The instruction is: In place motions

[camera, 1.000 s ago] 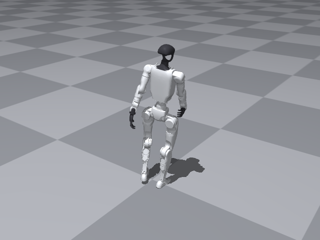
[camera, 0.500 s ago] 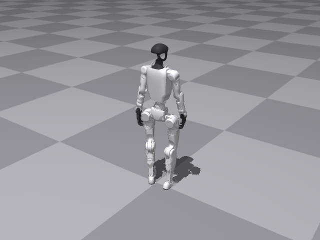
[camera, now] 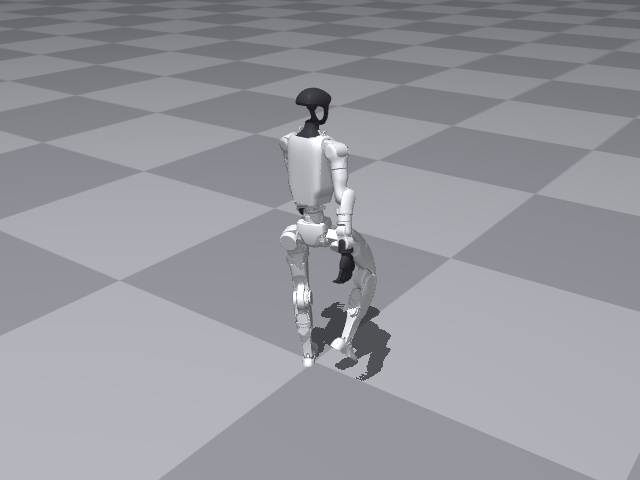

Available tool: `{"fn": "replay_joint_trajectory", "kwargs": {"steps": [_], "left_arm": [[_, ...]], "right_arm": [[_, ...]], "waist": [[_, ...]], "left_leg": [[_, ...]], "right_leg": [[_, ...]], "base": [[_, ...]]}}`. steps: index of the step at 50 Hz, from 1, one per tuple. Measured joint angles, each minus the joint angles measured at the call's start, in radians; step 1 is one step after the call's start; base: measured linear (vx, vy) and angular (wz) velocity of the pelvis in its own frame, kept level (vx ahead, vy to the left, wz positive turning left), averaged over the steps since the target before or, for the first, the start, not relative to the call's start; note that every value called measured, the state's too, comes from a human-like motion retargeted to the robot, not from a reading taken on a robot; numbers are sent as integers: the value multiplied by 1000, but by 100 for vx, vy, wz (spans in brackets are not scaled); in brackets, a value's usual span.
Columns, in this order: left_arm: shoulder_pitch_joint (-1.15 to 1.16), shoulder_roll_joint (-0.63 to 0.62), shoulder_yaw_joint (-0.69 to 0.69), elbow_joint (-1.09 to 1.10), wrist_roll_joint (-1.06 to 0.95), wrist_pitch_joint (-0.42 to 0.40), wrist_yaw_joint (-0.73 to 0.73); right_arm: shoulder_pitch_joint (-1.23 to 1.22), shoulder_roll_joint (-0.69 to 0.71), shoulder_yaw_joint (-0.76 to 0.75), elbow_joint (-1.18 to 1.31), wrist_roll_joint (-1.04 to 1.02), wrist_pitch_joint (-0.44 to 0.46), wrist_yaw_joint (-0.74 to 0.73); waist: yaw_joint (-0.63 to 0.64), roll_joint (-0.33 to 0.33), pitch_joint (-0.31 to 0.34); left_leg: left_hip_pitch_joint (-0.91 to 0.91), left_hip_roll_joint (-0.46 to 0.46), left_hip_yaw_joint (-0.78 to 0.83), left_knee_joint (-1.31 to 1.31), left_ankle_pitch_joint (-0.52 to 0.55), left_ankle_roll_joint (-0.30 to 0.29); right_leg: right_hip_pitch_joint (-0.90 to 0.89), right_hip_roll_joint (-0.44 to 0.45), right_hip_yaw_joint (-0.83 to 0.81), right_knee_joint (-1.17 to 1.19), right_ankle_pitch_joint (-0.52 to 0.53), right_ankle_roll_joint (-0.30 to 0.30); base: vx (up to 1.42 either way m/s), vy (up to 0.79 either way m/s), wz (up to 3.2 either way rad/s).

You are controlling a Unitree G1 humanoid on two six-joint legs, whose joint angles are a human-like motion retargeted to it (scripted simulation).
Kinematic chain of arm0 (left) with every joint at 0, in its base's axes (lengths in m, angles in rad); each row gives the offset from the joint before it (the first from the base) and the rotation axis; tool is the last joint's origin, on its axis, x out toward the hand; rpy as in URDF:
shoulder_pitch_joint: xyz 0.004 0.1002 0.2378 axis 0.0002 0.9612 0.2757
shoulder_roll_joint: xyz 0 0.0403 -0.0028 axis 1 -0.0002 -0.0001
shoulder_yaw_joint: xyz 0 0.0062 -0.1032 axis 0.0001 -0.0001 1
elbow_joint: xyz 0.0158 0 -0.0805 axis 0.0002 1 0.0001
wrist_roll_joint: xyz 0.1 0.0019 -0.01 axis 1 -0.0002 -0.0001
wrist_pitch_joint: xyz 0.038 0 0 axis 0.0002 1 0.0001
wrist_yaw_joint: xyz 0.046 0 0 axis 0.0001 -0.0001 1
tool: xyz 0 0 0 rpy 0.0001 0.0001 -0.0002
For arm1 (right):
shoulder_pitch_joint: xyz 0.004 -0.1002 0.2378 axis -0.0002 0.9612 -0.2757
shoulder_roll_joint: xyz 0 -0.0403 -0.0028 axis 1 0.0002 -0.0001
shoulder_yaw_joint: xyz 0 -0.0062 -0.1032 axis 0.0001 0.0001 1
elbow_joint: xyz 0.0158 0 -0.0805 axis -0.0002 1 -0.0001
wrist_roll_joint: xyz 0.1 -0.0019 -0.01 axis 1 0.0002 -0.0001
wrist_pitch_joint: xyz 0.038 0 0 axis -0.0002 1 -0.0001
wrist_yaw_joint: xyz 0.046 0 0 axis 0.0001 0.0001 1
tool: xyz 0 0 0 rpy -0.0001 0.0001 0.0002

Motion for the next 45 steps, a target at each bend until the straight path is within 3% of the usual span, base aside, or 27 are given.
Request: {"fn": "replay_joint_trajectory", "kwargs": {"steps": [4, 10, 13, 15, 16, 18, 20, 23, 31, 45], "left_arm": [[31, -10, -21, -1, 31, -1, 2], [121, -29, -8, 28, 79, 7, 15], [172, -35, 6, 61, 95, 15, 24], [213, -37, 11, 87, 112, 25, 24], [234, -34, 8, 104, 128, 33, 26], [274, -41, 9, 139, 164, 42, 38], [306, -55, 1, 169, 172, 36, 65], [369, -57, 17, 190, 153, 38, 48], [440, -64, 52, 281, 235, 78, 75], [425, -91, 52, 260, 222, 82, 59]], "right_arm": [[12, 6, -13, -9, 11, 1, 1], [-15, 46, 15, -59, 29, -8, 22], [-40, 76, 42, -95, 42, -14, 42], [-50, 96, 60, -118, 49, -18, 58], [-58, 106, 70, -126, 53, -15, 70], [-74, 123, 75, -153, 52, -9, 89], [-91, 139, 77, -199, 51, -18, 89], [-127, 158, 134, -268, 63, -39, 107], [-180, 177, 184, -320, 96, -52, 134], [-108, 113, 124, -96, 31, -13, 53]], "waist": [[48, -15, -24], [74, -56, -63], [87, -65, -80], [99, -75, -91], [124, -75, -100], [173, -55, -110], [185, -37, -118], [191, -39, -111], [142, -24, -102], [196, -7, -117]], "left_leg": [[25, -12, 35, -13, -1, -11], [60, -71, 65, -27, -8, -23], [70, -93, 74, -23, -16, -30], [87, -108, 73, -21, -20, -37], [93, -109, 85, -22, -22, -38], [90, -89, 100, -13, -28, -46], [73, -71, 82, 4, -35, -54], [82, -71, 107, 5, -43, -61], [86, -64, 56, 17, -47, -75], [84, -58, 13, 22, -59, -95]], "right_leg": [[119, 58, 45, -250, 35, 19], [392, 121, 185, -766, 139, 123], [503, 104, 133, -932, -122, 84], [546, 88, 63, -1029, -148, 35], [553, 103, 123, -1055, -128, 33], [557, 110, 145, -1093, -98, 51], [554, 96, 65, -1112, -85, 63], [549, 120, 125, -1107, -95, 34], [575, 122, 93, -1109, -119, 20], [598, 129, 61, -1117, -148, 4]], "base": [[10, -10, -42], [9, -11, -20], [10, -13, -9], [18, -14, -12], [18, -14, -32], [9, -15, -28], [0, -13, 22], [1, -14, -22], [2, -5, 33], [5, -3, 15]]}}
